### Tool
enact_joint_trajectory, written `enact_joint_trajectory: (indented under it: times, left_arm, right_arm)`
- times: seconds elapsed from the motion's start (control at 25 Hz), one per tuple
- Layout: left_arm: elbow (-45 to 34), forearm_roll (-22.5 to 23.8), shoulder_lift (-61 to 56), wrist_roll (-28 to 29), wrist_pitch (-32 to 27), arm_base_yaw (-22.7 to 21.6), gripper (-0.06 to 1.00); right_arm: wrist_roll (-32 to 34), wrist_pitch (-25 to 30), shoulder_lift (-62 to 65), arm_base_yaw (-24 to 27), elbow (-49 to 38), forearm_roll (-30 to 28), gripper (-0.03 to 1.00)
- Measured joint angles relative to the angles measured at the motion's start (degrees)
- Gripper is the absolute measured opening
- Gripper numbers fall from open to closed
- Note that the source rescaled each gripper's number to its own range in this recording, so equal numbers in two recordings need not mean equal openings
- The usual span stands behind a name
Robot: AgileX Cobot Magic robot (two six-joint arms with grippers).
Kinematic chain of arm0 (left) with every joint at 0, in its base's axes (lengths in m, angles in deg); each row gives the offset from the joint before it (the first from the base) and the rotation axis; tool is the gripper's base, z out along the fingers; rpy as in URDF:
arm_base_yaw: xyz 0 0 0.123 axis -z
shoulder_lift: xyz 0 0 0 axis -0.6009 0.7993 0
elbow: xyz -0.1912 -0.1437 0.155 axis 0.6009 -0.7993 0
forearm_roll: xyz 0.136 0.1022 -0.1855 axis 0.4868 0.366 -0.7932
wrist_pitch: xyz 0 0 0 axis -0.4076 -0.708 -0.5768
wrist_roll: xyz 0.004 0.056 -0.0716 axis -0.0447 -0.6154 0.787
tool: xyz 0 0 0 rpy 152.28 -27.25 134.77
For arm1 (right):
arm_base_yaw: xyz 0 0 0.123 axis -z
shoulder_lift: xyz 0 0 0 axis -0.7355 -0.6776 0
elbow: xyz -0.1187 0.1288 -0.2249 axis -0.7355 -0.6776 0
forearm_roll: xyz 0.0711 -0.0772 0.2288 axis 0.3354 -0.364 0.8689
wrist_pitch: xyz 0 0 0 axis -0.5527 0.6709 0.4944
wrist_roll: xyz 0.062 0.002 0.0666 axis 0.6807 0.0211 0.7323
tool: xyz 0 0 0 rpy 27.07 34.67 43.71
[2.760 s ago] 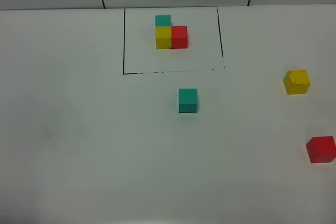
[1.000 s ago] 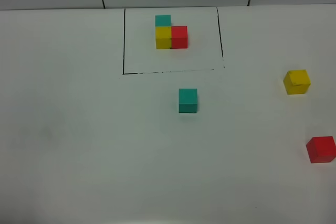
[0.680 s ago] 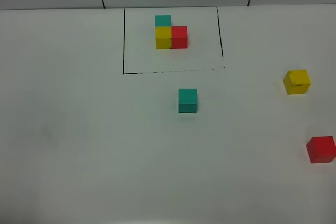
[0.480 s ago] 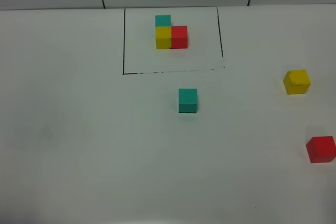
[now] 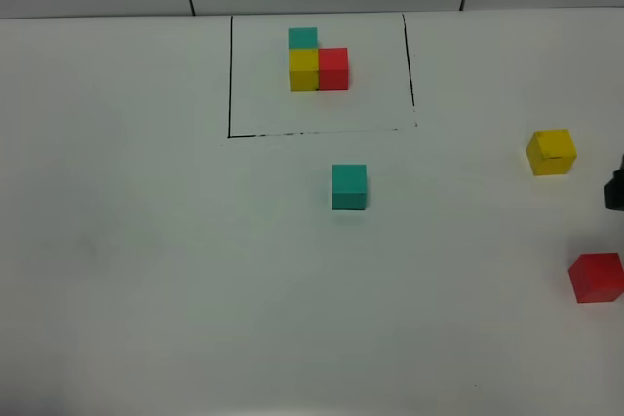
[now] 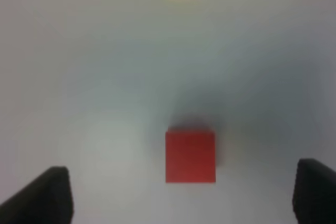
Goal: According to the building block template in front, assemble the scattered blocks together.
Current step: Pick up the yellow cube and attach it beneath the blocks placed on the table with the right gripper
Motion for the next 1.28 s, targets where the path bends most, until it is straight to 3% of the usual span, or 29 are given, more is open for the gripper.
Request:
enact_joint_trajectory:
  times: [0.16, 0.36, 0.48, 0.92, 1.28]
  left_arm:
    - [0.0, 0.0, 0.0, 0.0, 0.0, 0.0, 0.96]
    - [0.0, 0.0, 0.0, 0.0, 0.0, 0.0, 0.96]
    - [0.0, 0.0, 0.0, 0.0, 0.0, 0.0, 0.96]
    - [0.0, 0.0, 0.0, 0.0, 0.0, 0.0, 0.96]
    - [0.0, 0.0, 0.0, 0.0, 0.0, 0.0, 0.96]
  right_arm:
    - [-3.1, -3.8, -11.08, 0.0, 3.14, 0.39, 0.75]
    - [-6.66, -5.79, -21.27, -0.04, 8.08, 1.89, 0.95]
    - [-7.62, -6.91, -25.96, -0.04, 11.77, 2.01, 0.99]
    - [-10.58, -7.14, -41.79, -2.43, 24.91, 2.32, 1.0]
    - [-8.91, -5.82, -48.55, -2.29, 31.81, -0.67, 1.0]
